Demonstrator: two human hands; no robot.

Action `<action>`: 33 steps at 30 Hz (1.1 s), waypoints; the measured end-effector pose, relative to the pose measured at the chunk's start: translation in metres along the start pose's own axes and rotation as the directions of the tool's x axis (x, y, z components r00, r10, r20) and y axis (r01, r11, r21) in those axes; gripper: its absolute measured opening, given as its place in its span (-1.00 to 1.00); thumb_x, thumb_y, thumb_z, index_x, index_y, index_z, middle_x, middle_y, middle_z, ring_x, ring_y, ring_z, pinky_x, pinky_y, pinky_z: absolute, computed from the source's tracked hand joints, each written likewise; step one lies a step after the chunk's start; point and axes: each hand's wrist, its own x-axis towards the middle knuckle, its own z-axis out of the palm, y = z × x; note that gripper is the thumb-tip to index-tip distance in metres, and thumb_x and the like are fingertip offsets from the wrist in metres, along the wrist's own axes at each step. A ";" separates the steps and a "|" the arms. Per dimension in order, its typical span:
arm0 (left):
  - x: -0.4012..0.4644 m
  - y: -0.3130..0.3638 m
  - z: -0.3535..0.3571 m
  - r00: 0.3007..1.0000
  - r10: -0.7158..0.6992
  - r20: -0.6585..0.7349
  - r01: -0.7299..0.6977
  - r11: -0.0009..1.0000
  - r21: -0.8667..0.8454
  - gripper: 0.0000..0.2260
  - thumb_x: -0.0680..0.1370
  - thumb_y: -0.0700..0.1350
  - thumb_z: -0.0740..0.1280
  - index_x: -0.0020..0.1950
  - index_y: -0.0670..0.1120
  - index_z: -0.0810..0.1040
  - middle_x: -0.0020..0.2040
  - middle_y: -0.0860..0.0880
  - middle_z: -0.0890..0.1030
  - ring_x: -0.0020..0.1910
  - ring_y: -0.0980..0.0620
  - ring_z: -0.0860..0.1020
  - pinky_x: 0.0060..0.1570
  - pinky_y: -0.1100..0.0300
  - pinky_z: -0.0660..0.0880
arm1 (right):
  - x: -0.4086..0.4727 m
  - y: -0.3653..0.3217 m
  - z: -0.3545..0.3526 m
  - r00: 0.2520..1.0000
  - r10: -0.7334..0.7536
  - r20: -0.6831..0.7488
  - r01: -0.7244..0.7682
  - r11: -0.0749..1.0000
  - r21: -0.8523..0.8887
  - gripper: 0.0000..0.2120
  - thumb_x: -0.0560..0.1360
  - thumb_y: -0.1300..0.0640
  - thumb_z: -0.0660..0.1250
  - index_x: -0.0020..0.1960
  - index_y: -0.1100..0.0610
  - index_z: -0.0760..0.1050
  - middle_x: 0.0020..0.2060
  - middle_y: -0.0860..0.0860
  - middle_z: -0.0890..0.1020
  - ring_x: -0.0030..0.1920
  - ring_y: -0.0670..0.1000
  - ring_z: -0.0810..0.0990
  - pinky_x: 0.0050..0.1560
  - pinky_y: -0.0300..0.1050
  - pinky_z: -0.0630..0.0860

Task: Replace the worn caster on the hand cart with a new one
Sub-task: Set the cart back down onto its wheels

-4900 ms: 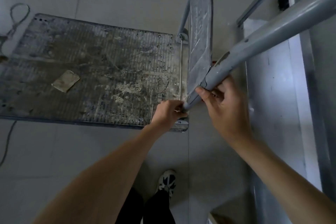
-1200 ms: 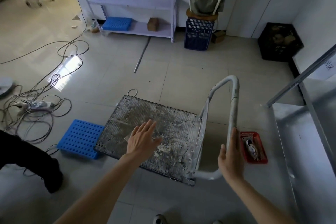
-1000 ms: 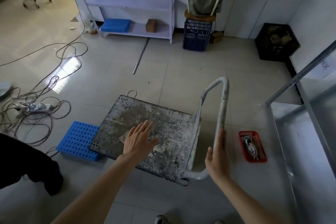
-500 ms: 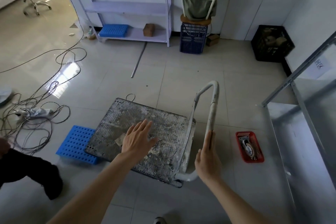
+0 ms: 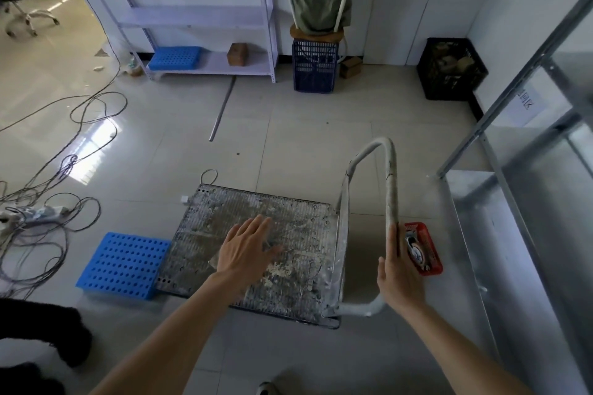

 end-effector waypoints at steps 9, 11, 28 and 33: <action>0.018 0.048 0.005 0.999 0.039 -0.008 -0.039 0.999 0.011 -0.37 0.65 0.24 0.17 0.65 0.04 0.11 0.64 0.06 0.13 0.60 0.05 0.11 0.57 0.09 0.05 | 0.002 0.091 -0.045 1.000 0.015 0.022 -0.013 0.997 -0.082 -0.10 0.60 0.14 0.29 0.65 0.08 -0.31 0.63 0.18 -0.01 0.15 0.32 0.65 -0.11 0.11 0.70; 0.023 0.060 0.005 0.999 0.052 -0.004 -0.052 0.998 0.019 -0.37 0.65 0.24 0.16 0.65 0.03 0.10 0.65 0.05 0.11 0.61 0.04 0.10 0.57 0.10 0.03 | 0.002 0.110 -0.055 0.999 0.014 0.036 -0.010 0.994 -0.107 -0.10 0.61 0.12 0.29 0.64 0.07 -0.32 0.63 0.19 0.01 0.04 0.28 0.68 -0.16 0.06 0.70; 0.057 0.127 0.019 0.995 0.087 0.046 -0.089 0.995 0.051 -0.33 0.63 0.29 0.15 0.66 0.04 0.08 0.65 0.06 0.10 0.62 0.04 0.08 0.56 0.11 0.01 | -0.002 0.237 -0.131 0.983 0.144 0.110 -0.106 0.951 -0.291 0.07 0.54 0.06 0.43 0.63 0.12 -0.38 0.61 0.15 -0.05 0.06 0.09 0.68 -0.10 -0.08 0.68; 0.060 0.142 0.018 0.994 0.108 0.022 -0.109 0.992 0.061 -0.33 0.62 0.30 0.18 0.65 0.05 0.11 0.64 0.05 0.14 0.60 0.03 0.14 0.54 0.12 0.06 | -0.003 0.266 -0.146 0.985 0.144 0.096 -0.101 0.930 -0.353 0.00 0.56 -0.02 0.37 0.63 0.16 -0.33 0.63 0.17 -0.02 0.24 0.08 0.62 0.13 -0.08 0.62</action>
